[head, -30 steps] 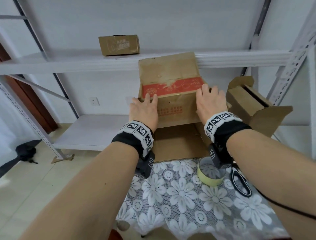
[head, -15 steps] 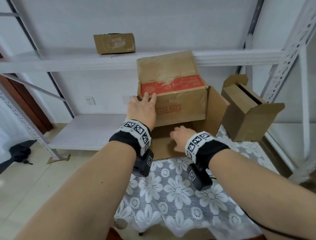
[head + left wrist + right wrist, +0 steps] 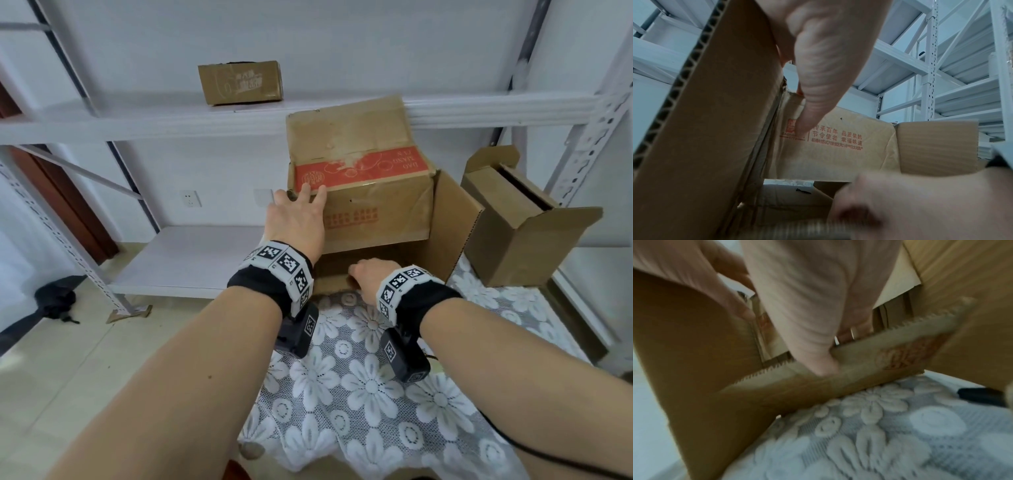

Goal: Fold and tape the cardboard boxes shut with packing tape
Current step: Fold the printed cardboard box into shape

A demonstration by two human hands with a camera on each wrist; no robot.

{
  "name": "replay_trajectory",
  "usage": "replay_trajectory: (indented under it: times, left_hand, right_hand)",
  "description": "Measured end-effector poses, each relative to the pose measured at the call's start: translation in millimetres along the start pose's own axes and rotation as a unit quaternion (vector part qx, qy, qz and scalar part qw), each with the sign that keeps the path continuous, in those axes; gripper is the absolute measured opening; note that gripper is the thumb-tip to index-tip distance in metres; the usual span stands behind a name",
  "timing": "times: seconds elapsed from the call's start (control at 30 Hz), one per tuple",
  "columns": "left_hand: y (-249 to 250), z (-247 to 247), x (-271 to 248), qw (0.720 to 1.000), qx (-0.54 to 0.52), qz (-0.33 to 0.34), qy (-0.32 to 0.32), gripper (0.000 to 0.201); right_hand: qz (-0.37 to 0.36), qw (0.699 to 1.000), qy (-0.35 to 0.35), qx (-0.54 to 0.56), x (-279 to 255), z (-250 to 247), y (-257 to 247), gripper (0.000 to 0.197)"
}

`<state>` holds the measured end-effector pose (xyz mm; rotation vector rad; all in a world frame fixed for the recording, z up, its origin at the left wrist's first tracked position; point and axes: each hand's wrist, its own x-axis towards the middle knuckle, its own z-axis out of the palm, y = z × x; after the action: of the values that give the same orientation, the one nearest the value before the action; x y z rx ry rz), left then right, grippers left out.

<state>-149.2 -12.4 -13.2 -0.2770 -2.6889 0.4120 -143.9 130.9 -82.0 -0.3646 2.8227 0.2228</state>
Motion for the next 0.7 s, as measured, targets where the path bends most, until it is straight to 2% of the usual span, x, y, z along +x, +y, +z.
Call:
replay_trajectory:
  times: [0.07,0.13,0.23,0.37,0.47,0.7]
  left_hand:
    - [0,0,0,1.0,0.0,-0.002,-0.001,0.07]
    - [0,0,0,1.0,-0.003,-0.005,-0.005,0.074]
    - [0,0,-1,1.0,-0.006,-0.004,-0.017,0.086]
    - [0,-2,-2,1.0,-0.015,-0.002,-0.019,0.091]
    - [0,-2,-2,1.0,-0.011,-0.001,-0.021,0.089]
    - [1,-3,0,1.0,-0.023,-0.001,-0.017,0.084]
  right_hand:
    - [0.02,0.996,0.081,0.0,-2,-10,6,0.023]
    - [0.051,0.979,0.193,-0.032,-6,-16,10,0.007]
    - [0.107,0.954,0.274,-0.053,-9,-20,11,0.014]
    - [0.109,0.961,0.252,0.021,-5,-18,19,0.011]
    - [0.103,0.957,0.258,0.079,-3,-16,23,0.014]
    - [0.091,0.953,0.203,0.205,5,-20,34,0.011]
